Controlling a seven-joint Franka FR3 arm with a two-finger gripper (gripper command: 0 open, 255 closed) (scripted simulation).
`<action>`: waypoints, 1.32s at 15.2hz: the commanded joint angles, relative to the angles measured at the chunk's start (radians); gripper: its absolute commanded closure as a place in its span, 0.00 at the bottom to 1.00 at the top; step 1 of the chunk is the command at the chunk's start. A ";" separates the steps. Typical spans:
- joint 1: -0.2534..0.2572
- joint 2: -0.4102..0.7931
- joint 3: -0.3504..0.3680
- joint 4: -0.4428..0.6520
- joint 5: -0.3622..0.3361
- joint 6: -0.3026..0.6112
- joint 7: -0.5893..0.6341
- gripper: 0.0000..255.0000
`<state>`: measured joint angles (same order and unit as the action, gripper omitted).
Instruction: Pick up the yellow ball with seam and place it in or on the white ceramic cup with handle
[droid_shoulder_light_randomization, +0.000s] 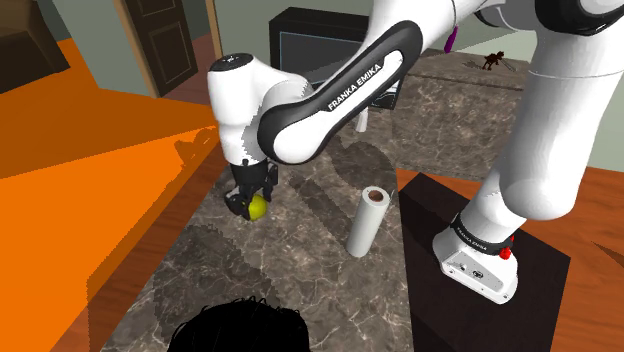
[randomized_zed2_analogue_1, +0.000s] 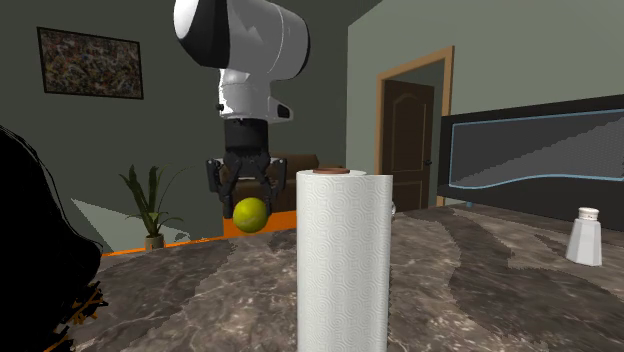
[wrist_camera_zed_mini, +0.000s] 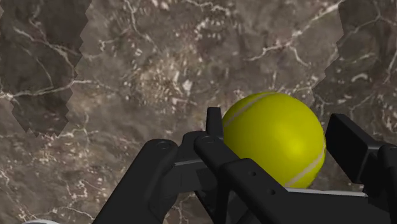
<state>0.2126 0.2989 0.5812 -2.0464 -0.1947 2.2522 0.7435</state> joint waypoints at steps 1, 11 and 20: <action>-0.005 -0.019 0.007 0.007 0.015 -0.023 -0.009 1.00; -0.024 -0.098 0.027 0.059 0.075 -0.138 -0.048 1.00; -0.102 -0.042 -0.034 0.162 0.052 -0.189 -0.186 1.00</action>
<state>0.1218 0.2458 0.5562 -1.9036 -0.1383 2.0714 0.5779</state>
